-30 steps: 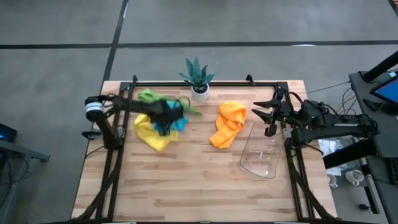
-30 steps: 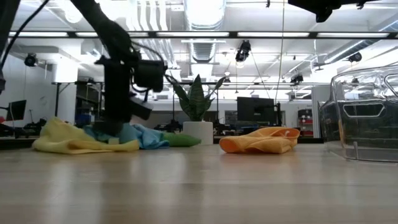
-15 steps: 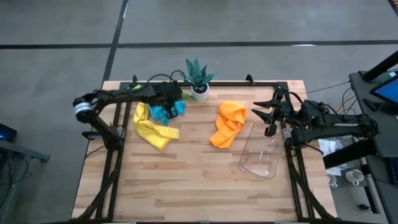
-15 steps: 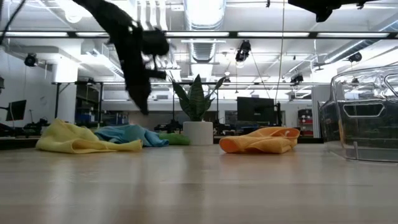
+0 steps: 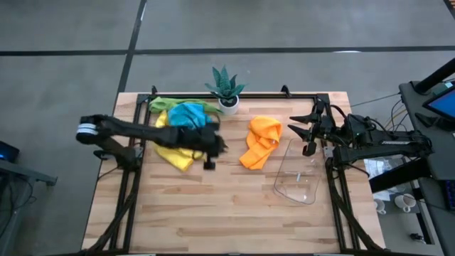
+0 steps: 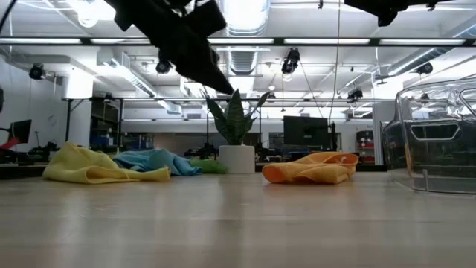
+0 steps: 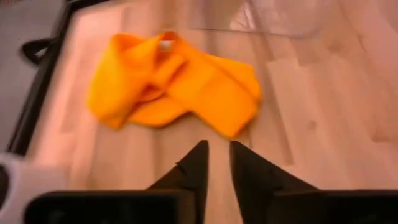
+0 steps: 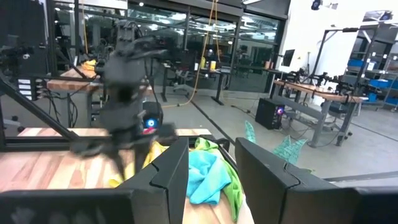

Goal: Roll microfiber towels into tight, uniform cylinder then place into a basket
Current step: Fold the orange microfiber cloth

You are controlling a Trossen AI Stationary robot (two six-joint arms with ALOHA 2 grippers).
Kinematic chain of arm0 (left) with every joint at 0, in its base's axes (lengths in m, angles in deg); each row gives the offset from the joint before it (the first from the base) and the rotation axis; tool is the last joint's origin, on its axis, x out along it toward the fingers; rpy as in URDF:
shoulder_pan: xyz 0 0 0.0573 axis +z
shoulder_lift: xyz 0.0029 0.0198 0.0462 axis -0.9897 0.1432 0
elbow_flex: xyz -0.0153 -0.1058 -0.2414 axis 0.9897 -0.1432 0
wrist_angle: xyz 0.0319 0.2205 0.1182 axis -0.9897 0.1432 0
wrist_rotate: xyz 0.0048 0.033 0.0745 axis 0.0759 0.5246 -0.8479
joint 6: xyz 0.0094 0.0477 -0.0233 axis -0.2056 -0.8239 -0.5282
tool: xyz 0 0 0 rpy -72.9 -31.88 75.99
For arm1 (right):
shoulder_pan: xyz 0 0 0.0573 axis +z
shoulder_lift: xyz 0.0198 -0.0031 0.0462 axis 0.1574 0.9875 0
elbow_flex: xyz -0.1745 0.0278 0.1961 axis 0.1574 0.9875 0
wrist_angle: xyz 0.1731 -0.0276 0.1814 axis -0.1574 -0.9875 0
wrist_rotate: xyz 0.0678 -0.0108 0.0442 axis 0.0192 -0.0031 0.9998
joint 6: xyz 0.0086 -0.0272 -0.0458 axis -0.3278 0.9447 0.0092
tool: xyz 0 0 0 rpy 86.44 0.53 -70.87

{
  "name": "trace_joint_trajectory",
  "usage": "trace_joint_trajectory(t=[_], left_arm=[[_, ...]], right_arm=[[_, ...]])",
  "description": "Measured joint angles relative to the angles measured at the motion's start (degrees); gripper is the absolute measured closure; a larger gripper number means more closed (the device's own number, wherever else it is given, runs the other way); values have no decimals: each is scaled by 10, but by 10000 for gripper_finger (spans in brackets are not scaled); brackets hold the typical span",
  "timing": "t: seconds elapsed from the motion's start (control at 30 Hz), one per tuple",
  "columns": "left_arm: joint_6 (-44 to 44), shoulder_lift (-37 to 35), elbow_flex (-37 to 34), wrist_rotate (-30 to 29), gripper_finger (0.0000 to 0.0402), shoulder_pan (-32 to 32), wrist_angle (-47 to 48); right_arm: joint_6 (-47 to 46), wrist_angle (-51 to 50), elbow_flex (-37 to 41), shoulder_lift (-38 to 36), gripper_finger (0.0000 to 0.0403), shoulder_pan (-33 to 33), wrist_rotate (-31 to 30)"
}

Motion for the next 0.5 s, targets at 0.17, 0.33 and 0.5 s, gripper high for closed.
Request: trace_joint_trajectory(t=[0.17, 0.33, 0.5], left_arm=[[-54, 108, 30, -36, 255, -47, -44], [-123, 209, 85, -77, 201, -48, -48], [-212, 284, 142, -114, 189, -49, -47]], right_arm=[[0, 0, 0, 0, 275, 0, 0], [0, 0, 0, 1, 275, 0, 0], [0, -1, 0, 1, 275, 0, 0]])
